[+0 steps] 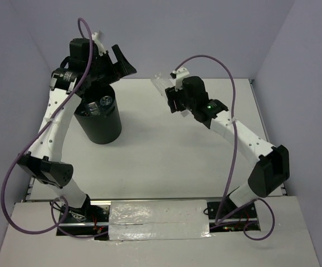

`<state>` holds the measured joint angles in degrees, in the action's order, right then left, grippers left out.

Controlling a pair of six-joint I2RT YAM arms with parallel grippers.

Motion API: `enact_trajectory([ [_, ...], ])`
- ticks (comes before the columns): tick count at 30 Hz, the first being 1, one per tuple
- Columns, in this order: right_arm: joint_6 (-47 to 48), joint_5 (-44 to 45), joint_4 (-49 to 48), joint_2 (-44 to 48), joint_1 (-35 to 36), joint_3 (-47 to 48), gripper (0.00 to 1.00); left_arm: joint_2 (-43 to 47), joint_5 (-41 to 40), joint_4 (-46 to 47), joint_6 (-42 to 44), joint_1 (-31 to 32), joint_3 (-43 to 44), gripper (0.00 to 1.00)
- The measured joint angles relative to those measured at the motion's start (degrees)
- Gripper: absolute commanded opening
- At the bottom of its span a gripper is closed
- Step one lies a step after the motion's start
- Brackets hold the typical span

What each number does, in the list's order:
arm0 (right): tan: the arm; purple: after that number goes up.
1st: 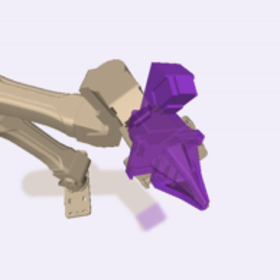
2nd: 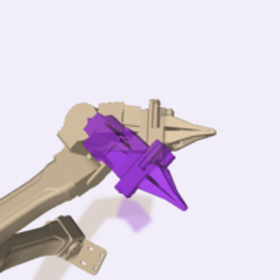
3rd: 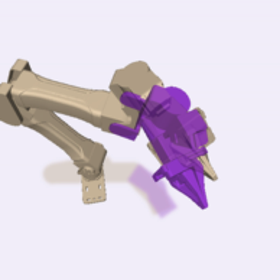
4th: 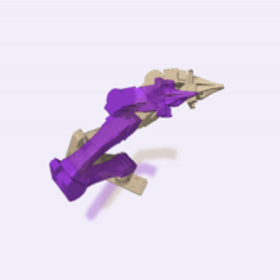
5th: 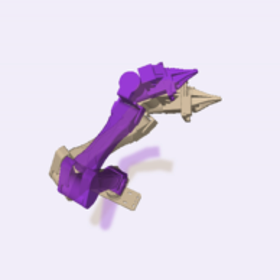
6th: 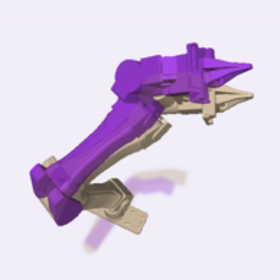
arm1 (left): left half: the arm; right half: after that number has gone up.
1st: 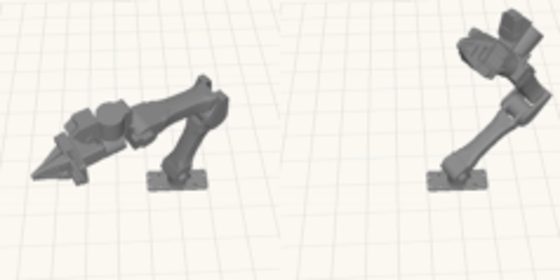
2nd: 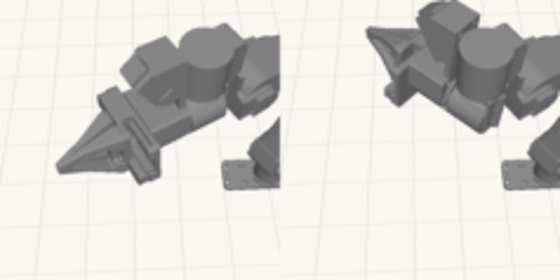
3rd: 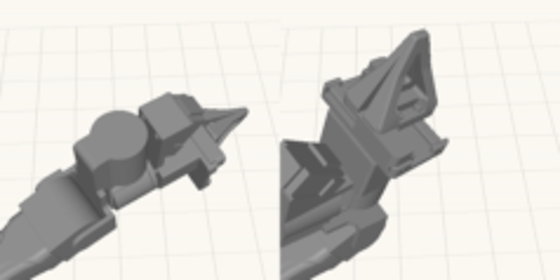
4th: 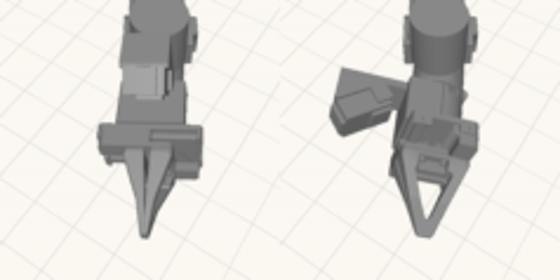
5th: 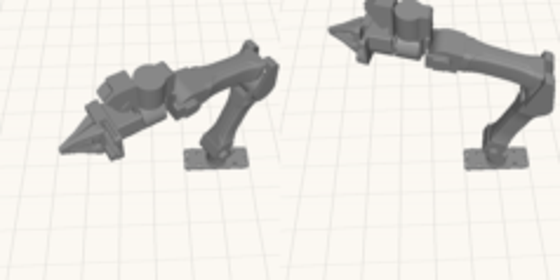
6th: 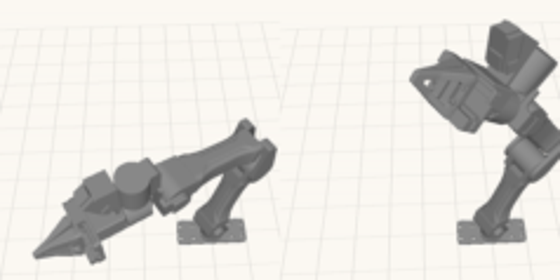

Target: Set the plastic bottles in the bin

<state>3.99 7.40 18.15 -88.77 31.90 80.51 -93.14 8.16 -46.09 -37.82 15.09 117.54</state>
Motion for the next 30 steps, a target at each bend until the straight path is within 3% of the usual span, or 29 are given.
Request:
enact_trajectory([
  [6, -4.2, -3.4, 1.5, 6.1, 0.6, -4.5, 0.57, -2.1, 13.9, 8.0, -7.3, 0.1, -6.6, 0.99],
  [10, -5.2, -4.4, 2.6, 7.6, 0.7, -5.7, 0.58, -3.3, 18.6, 11.5, -9.5, 0.9, -10.3, 0.99],
  [24, -6.1, -6.3, 4.3, 11.0, 1.7, -6.1, 0.58, -11.8, 20.9, 13.5, -10.4, 6.6, -6.9, 0.99],
  [27, -6.1, -6.3, 5.1, 11.1, 1.8, -6.1, 0.59, -12.3, 20.9, 14.3, -10.6, 6.8, -7.1, 0.95],
  [30, -6.0, -6.4, 5.6, 11.1, 1.8, -6.1, 0.59, -12.8, 20.9, 14.8, -10.6, 7.0, -6.9, 0.82],
])
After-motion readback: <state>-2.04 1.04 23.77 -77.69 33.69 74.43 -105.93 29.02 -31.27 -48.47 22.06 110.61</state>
